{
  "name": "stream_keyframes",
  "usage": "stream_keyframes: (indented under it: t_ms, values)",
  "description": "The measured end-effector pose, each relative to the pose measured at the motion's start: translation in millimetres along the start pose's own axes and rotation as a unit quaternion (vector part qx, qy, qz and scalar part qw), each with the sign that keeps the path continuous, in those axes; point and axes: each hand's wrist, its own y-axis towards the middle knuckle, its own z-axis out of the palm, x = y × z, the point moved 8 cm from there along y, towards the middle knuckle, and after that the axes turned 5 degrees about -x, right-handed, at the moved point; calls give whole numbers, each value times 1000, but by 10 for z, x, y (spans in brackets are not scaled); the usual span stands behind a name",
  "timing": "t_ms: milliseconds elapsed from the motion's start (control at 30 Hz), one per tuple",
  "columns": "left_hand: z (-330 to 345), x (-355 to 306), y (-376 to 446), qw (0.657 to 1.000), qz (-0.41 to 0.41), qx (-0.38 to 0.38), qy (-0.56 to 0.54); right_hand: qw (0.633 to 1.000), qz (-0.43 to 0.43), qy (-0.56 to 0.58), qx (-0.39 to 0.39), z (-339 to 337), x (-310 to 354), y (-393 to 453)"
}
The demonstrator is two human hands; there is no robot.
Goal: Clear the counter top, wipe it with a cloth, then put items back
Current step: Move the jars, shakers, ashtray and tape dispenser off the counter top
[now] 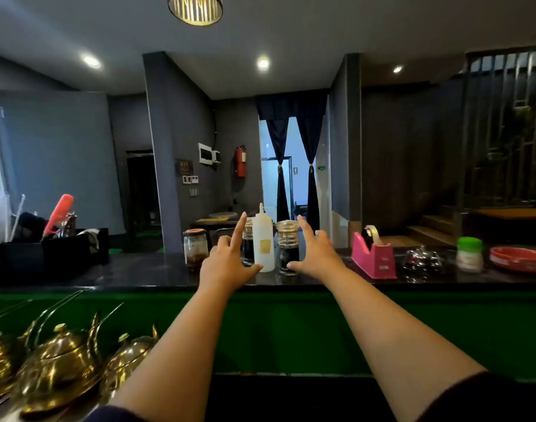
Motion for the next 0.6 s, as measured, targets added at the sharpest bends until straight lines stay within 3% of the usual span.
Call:
stream_keyframes:
  t_ms: [167, 400, 600]
  values:
    - [691, 157, 493, 992, -38, 41, -113, 998, -15, 61, -3, 367, -112, 522]
    - [1263, 203, 863, 979, -81, 57, -180, 989, -50, 126, -55, 706, -239, 765]
    - [1403, 233, 854, 974, -133, 18, -184, 982, -64, 157, -80, 674, -248, 781]
